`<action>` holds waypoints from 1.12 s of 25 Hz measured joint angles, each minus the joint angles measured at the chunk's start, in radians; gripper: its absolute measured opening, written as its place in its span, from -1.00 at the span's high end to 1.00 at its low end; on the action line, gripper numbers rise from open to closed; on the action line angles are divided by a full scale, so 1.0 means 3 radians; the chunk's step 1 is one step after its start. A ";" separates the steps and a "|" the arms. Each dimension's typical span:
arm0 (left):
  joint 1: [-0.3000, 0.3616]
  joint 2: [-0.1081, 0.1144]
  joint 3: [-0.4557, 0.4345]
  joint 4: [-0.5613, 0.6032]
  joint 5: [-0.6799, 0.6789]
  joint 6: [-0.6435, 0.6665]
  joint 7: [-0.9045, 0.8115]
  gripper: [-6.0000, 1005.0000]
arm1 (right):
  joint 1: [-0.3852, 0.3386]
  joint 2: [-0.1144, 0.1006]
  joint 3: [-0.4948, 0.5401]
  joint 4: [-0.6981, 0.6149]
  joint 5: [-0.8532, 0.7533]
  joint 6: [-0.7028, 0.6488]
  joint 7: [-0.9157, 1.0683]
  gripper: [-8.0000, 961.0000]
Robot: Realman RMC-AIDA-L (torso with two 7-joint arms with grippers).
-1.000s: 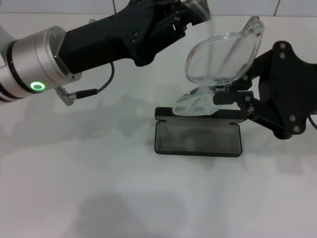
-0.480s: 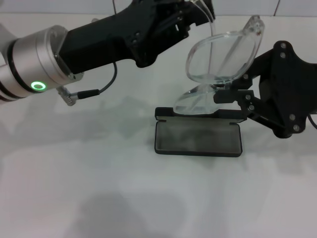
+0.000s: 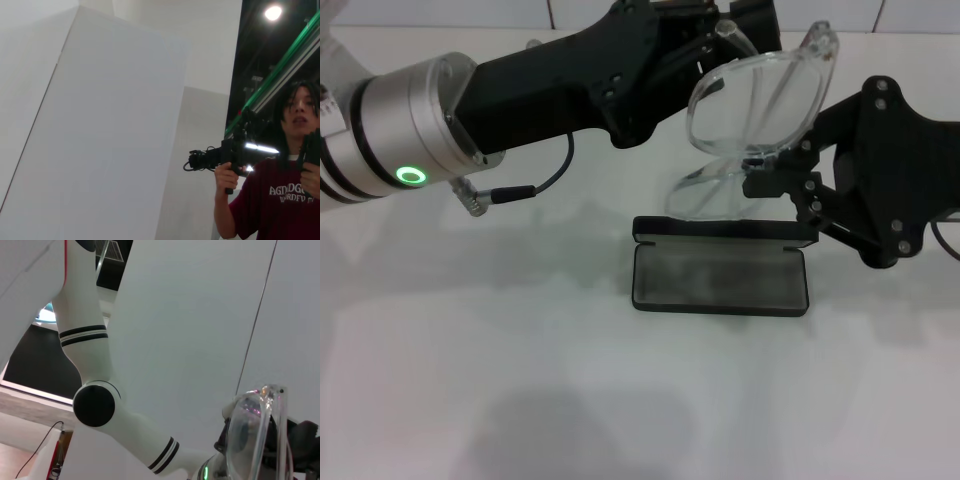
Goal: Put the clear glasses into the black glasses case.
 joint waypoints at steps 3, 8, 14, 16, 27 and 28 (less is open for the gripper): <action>0.0000 0.0000 0.0002 0.0002 0.0000 0.0001 -0.0001 0.77 | 0.0001 0.0000 0.0000 0.0001 0.0000 0.0015 -0.0001 0.87; 0.0000 0.0000 0.0045 0.0008 0.0000 0.0006 -0.0002 0.77 | 0.0002 0.0000 0.0000 0.0002 0.0000 0.0024 -0.0002 0.87; 0.0000 0.0002 0.0025 0.0004 -0.0002 -0.0007 0.0019 0.77 | 0.0002 0.0000 0.0000 0.0002 0.0000 0.0009 -0.0002 0.87; 0.0004 0.0007 0.0016 0.0003 -0.0002 -0.0022 0.0029 0.77 | -0.0004 0.0000 0.0000 0.0002 0.0000 -0.0002 -0.0002 0.87; 0.0075 0.0020 -0.0077 -0.0006 0.0022 -0.0031 0.0053 0.77 | -0.0039 0.0000 -0.0076 -0.0033 0.0019 -0.0016 0.0007 0.86; 0.0076 0.0017 -0.0065 -0.0006 0.0028 -0.0021 0.0050 0.77 | -0.0046 0.0000 -0.0074 -0.0034 0.0023 -0.0007 0.0007 0.86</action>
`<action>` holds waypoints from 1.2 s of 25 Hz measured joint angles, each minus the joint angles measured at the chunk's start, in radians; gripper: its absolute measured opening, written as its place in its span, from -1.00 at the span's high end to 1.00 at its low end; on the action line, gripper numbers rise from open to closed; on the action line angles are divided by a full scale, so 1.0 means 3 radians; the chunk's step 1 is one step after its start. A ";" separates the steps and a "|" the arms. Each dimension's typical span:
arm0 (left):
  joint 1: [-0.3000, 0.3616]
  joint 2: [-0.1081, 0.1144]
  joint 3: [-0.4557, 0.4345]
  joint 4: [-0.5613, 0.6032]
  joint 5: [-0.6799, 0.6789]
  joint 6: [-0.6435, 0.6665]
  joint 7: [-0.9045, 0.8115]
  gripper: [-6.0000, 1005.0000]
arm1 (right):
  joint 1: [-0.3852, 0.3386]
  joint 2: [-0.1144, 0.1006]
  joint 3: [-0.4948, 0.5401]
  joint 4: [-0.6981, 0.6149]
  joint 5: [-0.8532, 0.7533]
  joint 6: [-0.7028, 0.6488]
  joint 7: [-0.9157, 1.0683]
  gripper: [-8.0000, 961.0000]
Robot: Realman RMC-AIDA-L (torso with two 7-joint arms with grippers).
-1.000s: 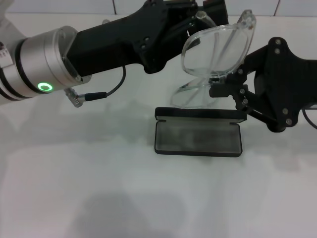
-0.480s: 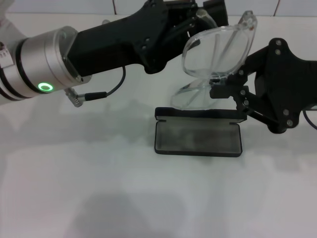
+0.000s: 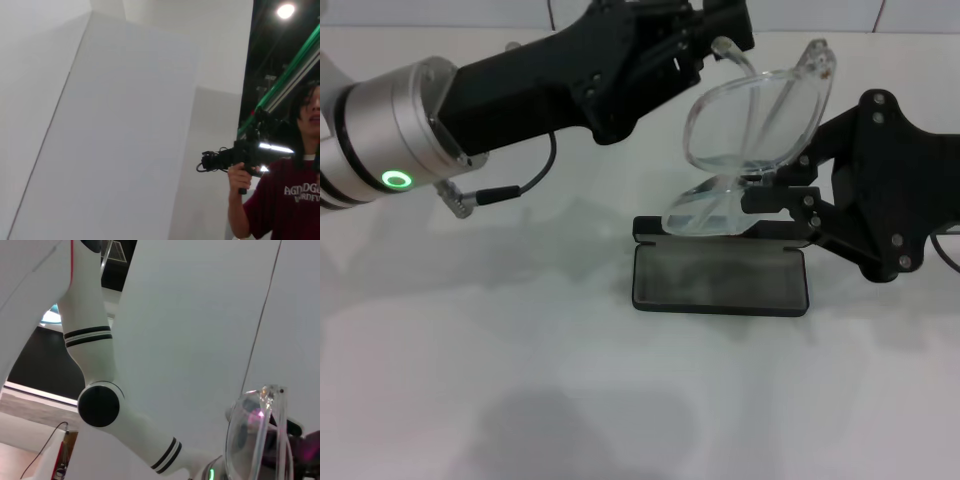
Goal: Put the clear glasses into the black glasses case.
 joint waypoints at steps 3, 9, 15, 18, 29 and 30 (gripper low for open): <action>-0.0003 -0.0006 0.0040 0.0000 0.0018 0.0026 -0.0012 0.77 | -0.0008 0.0003 0.0017 0.0002 0.0011 0.0019 0.0000 0.86; -0.0016 -0.0001 0.0071 0.0002 0.0024 0.0042 -0.0023 0.77 | -0.0015 0.0005 0.0023 0.0012 0.0029 0.0028 0.0002 0.86; 0.0001 0.0002 0.0013 0.0004 0.0027 0.0038 0.0016 0.77 | -0.0026 0.0011 0.0021 0.0016 0.0029 0.0016 0.0014 0.86; 0.0008 0.0030 -0.0108 -0.0031 0.0041 0.0010 0.0071 0.77 | -0.0029 0.0011 0.0003 0.0001 0.0029 0.0012 0.0027 0.86; 0.0195 0.0414 -0.0949 -0.0116 0.0418 -0.0085 0.0099 0.77 | -0.0005 -0.0022 0.0004 -0.1577 -0.0858 0.0100 0.1942 0.85; 0.0234 0.0458 -0.0990 -0.0115 0.0425 -0.0085 0.0097 0.77 | 0.0029 -0.0038 0.0014 -0.1907 -0.1046 0.0068 0.2346 0.85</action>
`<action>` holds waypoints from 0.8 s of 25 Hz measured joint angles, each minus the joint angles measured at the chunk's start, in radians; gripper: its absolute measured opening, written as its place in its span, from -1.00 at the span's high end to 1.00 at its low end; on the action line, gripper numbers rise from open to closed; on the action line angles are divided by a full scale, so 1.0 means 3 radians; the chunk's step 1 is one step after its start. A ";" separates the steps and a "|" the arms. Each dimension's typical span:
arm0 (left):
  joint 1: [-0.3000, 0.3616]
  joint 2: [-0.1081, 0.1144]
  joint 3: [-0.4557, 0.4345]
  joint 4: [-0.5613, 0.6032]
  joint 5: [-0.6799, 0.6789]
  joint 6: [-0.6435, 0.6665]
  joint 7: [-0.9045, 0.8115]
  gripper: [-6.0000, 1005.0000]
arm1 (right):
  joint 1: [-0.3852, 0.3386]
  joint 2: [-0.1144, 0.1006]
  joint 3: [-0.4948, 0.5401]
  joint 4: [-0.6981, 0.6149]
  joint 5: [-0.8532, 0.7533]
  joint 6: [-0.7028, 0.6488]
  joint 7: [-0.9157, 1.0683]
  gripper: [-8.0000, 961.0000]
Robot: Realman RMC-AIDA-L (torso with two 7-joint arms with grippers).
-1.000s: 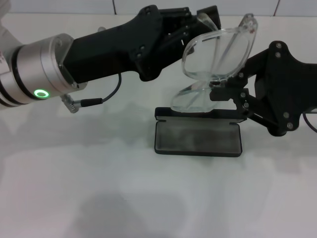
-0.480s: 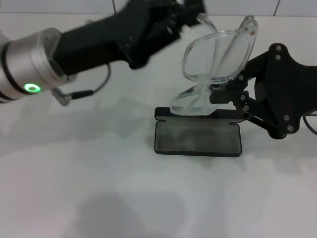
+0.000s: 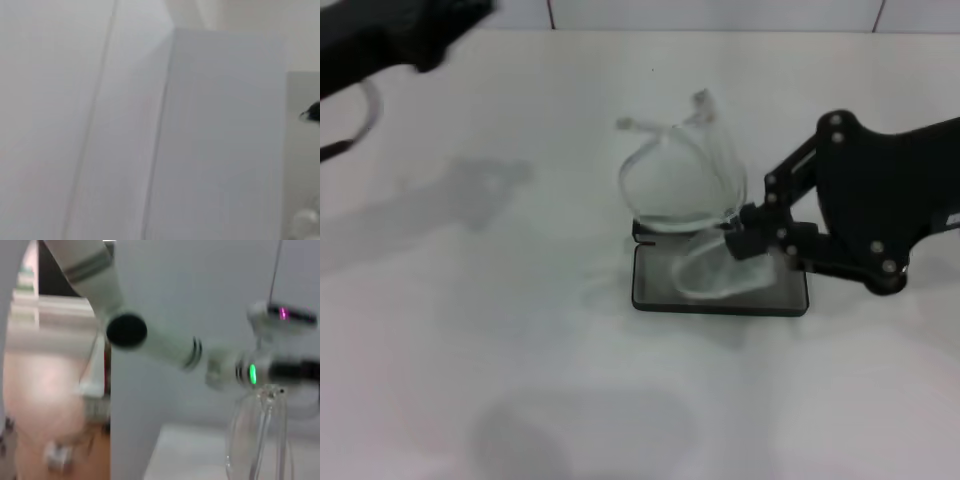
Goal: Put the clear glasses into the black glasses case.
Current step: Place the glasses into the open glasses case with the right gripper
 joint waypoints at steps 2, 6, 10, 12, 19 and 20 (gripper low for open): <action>0.0115 0.0055 -0.0112 0.0060 0.0002 0.0000 -0.0004 0.77 | 0.0120 -0.0036 0.0011 -0.0549 -0.0360 -0.0087 0.0671 0.85; 0.0375 0.0074 -0.0260 0.0334 0.0006 0.0002 -0.0069 0.77 | 0.0569 -0.0066 0.0002 -0.1153 -0.0985 -0.0425 0.1704 0.85; 0.0470 0.0063 -0.0289 0.0467 0.0069 0.0002 -0.0111 0.77 | 0.1162 0.0004 -0.0104 -0.0989 -0.1780 -0.0886 0.2403 0.85; 0.0471 0.0054 -0.0298 0.0459 0.0113 -0.0002 -0.0103 0.77 | 0.1324 0.0035 -0.0268 -0.0709 -0.2088 -0.0973 0.2474 0.85; 0.0600 0.0009 -0.0314 0.0439 0.0139 -0.0016 -0.0030 0.77 | 0.1833 0.0051 -0.0924 0.0600 -0.2398 -0.0417 0.2207 0.84; 0.0608 0.0005 -0.0314 0.0438 0.0139 -0.0016 -0.0018 0.77 | 0.1919 0.0056 -0.0979 0.0769 -0.2410 -0.0326 0.2141 0.84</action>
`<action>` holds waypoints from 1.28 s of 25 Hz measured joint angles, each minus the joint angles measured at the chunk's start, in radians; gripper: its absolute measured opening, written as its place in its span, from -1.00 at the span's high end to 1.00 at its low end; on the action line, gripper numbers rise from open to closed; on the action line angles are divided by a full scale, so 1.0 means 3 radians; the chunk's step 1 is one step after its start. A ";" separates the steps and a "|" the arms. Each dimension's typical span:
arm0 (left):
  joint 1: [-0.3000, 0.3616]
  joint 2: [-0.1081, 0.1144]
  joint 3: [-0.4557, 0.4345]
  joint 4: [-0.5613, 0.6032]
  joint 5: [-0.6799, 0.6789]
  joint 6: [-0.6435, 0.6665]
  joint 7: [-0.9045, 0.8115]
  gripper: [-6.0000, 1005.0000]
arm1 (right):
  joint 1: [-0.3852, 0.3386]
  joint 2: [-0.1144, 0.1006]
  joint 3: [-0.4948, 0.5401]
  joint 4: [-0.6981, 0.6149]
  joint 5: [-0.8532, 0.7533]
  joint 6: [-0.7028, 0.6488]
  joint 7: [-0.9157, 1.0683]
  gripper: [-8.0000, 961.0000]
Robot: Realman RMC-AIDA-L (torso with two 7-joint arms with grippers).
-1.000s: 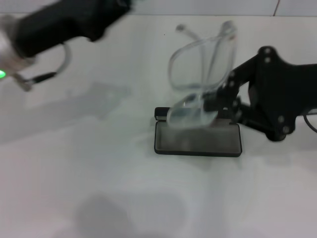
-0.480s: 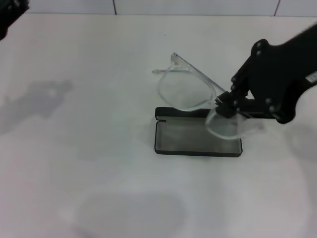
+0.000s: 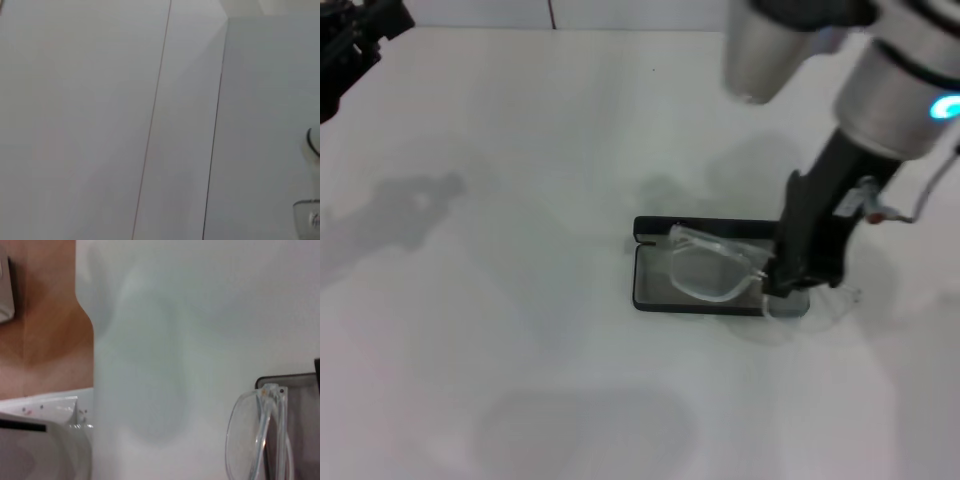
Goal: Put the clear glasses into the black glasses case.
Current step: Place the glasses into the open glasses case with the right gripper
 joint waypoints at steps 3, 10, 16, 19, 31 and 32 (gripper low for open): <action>0.0017 -0.0010 -0.0001 -0.0007 0.0000 -0.0002 0.0025 0.77 | 0.0268 0.0007 -0.0179 0.0449 -0.0011 0.0280 -0.0184 0.84; 0.0046 -0.0018 -0.0002 -0.0007 0.0000 -0.0003 0.0034 0.77 | 0.0410 0.0015 -0.0636 0.0667 -0.0023 0.0588 -0.0226 0.84; 0.0056 -0.0025 -0.0004 -0.0006 -0.0009 -0.0002 0.0059 0.77 | 0.0414 0.0014 -0.0832 0.0678 -0.0059 0.0723 -0.0204 0.84; 0.0041 -0.0025 -0.0007 -0.0006 -0.0030 -0.0002 0.0073 0.77 | 0.0419 0.0013 -0.0877 0.0683 -0.0061 0.0770 -0.0205 0.83; -0.0001 -0.0038 -0.0166 -0.0090 -0.0013 -0.0015 0.0089 0.77 | 0.0398 0.0012 -0.1062 0.0825 -0.0102 0.0959 -0.0356 0.83; 0.0003 -0.0039 -0.0176 -0.0091 -0.0013 -0.0015 0.0089 0.77 | 0.0396 0.0012 -0.1061 0.0833 -0.0104 0.0973 -0.0381 0.83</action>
